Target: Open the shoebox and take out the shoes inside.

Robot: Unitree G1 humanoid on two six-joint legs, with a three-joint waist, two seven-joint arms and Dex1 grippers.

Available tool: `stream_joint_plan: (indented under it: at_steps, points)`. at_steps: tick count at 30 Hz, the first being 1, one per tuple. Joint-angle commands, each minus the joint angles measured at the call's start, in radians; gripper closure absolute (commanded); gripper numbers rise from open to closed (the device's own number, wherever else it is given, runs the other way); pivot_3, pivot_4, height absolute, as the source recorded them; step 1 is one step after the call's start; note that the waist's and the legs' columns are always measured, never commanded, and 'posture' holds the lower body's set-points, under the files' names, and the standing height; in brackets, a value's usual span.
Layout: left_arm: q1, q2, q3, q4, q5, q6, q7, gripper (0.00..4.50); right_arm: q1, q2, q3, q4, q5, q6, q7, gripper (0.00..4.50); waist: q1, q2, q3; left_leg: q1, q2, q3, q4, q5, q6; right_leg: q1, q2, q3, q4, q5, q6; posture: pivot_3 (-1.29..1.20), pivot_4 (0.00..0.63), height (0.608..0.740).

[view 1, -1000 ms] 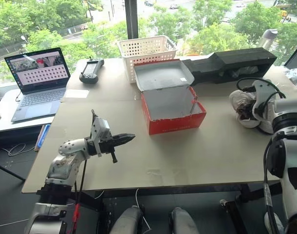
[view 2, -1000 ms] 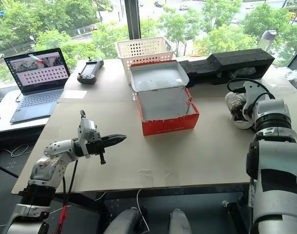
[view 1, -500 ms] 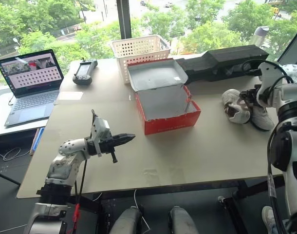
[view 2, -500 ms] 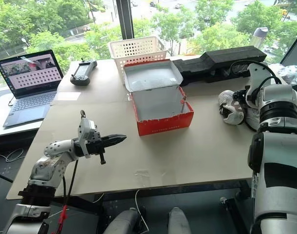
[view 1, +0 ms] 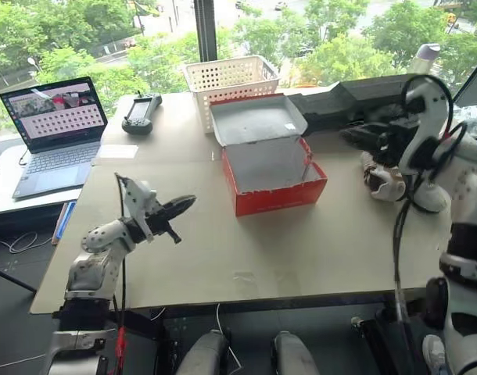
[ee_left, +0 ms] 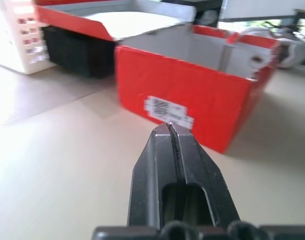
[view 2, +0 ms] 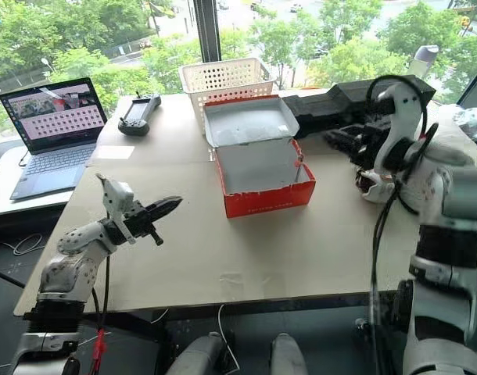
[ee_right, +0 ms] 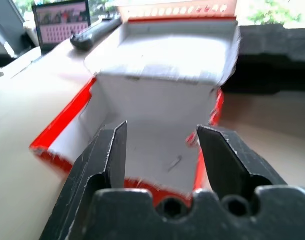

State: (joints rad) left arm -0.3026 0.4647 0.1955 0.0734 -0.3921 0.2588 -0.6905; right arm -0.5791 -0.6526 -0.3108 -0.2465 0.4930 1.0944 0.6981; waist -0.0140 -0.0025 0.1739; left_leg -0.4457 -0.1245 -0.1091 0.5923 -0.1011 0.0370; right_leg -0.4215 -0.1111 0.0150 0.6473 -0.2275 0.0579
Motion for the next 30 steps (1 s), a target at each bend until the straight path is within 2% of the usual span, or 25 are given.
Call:
stream_joint_plan:
  at_steps: [1,4,6,9,11,17,21,30]
  points:
    - [0.024,-0.026,0.061,-0.051,0.019,0.028,0.154,4.50,0.097,0.016,-0.016,-0.142,-0.038,0.001,-0.132,1.76,0.001,0.000,0.000,0.000,0.000,0.001,0.000,0.000,0.000,0.000,-0.001,0.000,0.000,0.000,0.001,0.00,0.150,0.738]
    - [0.045,-0.083,0.135,-0.066,0.051,-0.001,0.331,4.50,0.213,0.099,0.044,-0.089,-0.276,-0.214,-0.405,1.76,0.003,-0.004,-0.002,0.000,-0.001,0.002,0.000,0.000,0.000,0.000,-0.002,0.001,-0.001,-0.001,0.008,0.00,0.150,0.738]
    - [0.051,-0.104,0.164,-0.057,0.079,-0.010,0.417,4.50,0.256,0.197,0.020,-0.080,-0.293,-0.299,-0.483,1.76,0.004,-0.007,-0.004,0.001,0.000,0.002,0.000,0.000,-0.001,0.000,-0.003,-0.001,-0.002,-0.001,0.007,0.00,0.150,0.738]
    - [0.066,-0.116,0.179,-0.045,0.101,-0.026,0.470,4.50,0.319,0.205,0.072,-0.037,-0.375,-0.451,-0.503,1.76,0.001,-0.006,-0.005,0.001,0.000,0.003,-0.001,0.000,-0.001,-0.001,-0.001,0.001,-0.001,-0.001,0.006,0.00,0.150,0.738]
    - [0.073,-0.136,0.200,-0.044,0.094,-0.033,0.513,4.50,0.349,0.206,0.087,0.018,-0.405,-0.531,-0.511,1.76,0.001,-0.006,-0.005,0.001,-0.001,0.004,0.000,0.000,0.000,-0.001,0.002,0.002,-0.001,0.003,0.000,0.00,0.150,0.738]
    - [0.099,-0.220,0.214,-0.070,0.089,-0.066,0.599,4.50,0.388,0.230,0.065,0.120,-0.405,-0.681,-0.511,1.76,0.006,-0.007,-0.005,0.004,0.000,0.004,0.000,0.000,0.000,0.002,0.003,0.001,-0.002,0.002,0.002,0.00,0.150,0.738]
    - [0.108,-0.252,0.186,-0.085,0.105,-0.074,0.616,4.50,0.373,0.221,0.076,0.179,-0.442,-0.738,-0.535,1.76,0.003,-0.007,-0.005,0.004,0.000,0.004,0.000,0.000,0.000,0.004,0.003,0.001,-0.002,-0.001,0.007,0.00,0.150,0.738]
    - [0.123,-0.280,0.167,-0.133,0.110,-0.087,0.639,4.50,0.364,0.249,0.093,0.205,-0.442,-0.771,-0.546,1.76,0.003,-0.007,-0.005,0.004,0.000,0.004,0.000,0.000,0.000,0.004,0.003,0.001,-0.002,-0.001,0.006,0.00,0.150,0.738]
